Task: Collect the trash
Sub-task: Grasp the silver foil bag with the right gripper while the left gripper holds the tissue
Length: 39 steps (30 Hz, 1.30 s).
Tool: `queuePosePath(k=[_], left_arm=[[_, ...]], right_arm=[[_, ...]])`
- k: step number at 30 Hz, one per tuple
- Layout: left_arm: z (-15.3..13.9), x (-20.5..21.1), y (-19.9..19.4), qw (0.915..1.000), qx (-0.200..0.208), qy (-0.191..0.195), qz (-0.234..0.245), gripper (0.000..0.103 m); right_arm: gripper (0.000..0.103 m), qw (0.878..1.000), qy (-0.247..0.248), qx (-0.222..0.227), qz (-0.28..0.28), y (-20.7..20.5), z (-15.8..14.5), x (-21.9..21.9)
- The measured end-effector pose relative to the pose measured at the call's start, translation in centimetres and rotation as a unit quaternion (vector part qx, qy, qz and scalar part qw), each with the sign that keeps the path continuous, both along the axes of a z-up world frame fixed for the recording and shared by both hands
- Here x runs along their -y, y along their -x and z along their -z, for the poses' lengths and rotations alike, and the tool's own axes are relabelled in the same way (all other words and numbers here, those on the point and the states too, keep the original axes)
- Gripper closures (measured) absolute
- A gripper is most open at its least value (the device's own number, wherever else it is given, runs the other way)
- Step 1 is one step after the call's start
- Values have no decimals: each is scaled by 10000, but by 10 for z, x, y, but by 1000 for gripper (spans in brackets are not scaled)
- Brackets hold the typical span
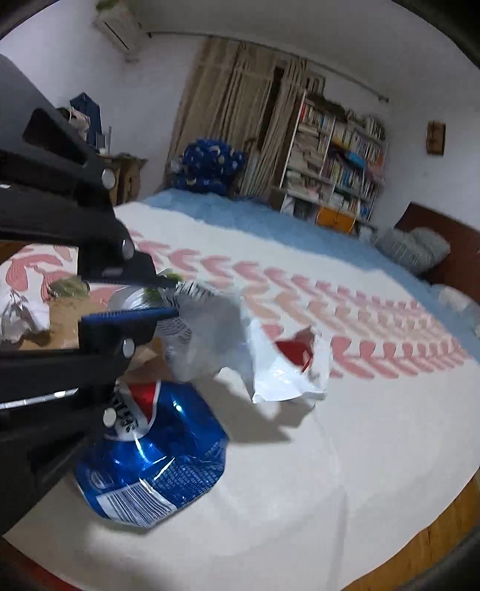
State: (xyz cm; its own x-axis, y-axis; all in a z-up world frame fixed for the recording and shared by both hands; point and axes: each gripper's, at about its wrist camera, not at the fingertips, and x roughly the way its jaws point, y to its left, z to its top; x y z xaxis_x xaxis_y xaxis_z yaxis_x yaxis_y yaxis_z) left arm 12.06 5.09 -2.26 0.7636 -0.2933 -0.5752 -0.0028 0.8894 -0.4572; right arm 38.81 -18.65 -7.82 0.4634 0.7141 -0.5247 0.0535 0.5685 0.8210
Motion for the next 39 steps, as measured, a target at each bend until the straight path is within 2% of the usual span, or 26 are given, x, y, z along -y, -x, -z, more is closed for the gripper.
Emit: queuePosePath(k=[2,5,6,10,13,14,15,17,18,20,21,22,24,25,26,27,28,29,32,33,34,35,37,39], left_arm=[[0,0,0,10000,-10,-3,-5,100],[2,0,0,10000,-53,70,-12,100],[2,1,1,9999,-73,73,-11,100],[2,5,2,9999,-69,56,50,100],[1,8,2,9999,-79,63,80,100],[1,8,2,9999,-74,68,87,100],[1,8,2,9999,-71,74,94,100],[2,9,2,9999,-81,85,103,100],[3,9,1,9999,-89,81,109,100],[4,8,0,9999,-100,81,105,100],[4,7,0,9999,-105,89,96,100],[4,6,0,9999,-110,97,85,100],[5,5,-1,9998,-140,116,64,100],[6,3,-2,9998,-148,125,50,100],[6,3,-2,9998,-153,123,41,100],[6,2,-3,9998,-170,124,22,100],[6,1,-4,9998,-182,128,12,100],[7,0,-4,9997,-194,135,-5,100],[7,-3,-5,9997,-210,144,-50,100],[7,-4,-5,9996,-203,157,-65,100],[8,-5,-5,9996,-207,168,-79,100],[8,-6,-5,9996,-213,175,-93,100],[8,-8,-5,9995,-212,221,-123,100],[8,-8,-4,9994,-208,248,-130,100]], right_arm=[[95,9997,173,159,-67,0,-8,-2],[95,9943,849,561,-329,2,-30,-12],[95,9933,908,611,-381,5,-32,-9],[96,9950,727,516,-442,17,-36,2],[90,9986,408,254,-222,16,-23,18],[79,9991,341,221,-126,15,-19,23],[53,9990,379,255,5,11,-17,28],[36,9971,599,412,211,10,-23,34],[34,9955,777,480,257,6,-26,33],[31,9824,1691,744,288,-2,-37,27],[27,9651,2414,985,246,-8,-45,18],[26,9510,2858,1162,184,-12,-48,11],[25,9146,3749,1516,-89,-20,-49,-12],[26,9015,3993,1649,-245,-24,-47,-20],[33,8885,4214,1758,-461,-29,-43,-33],[48,8761,4416,1800,-703,-37,-37,-45],[61,8731,4476,1738,-846,-45,-31,-52],[83,8807,4379,1517,-977,-57,-22,-55],[90,9116,3800,1233,-973,-67,-21,-50],[99,9158,3687,1298,-929,-63,-24,-51],[99,9186,3597,1362,-908,-59,-28,-51],[99,9275,3312,1463,-930,-53,-37,-49],[99,9314,3120,1569,-1028,-42,-49,-48],[99,9402,2726,1700,-1134,-29,-73,-44]])
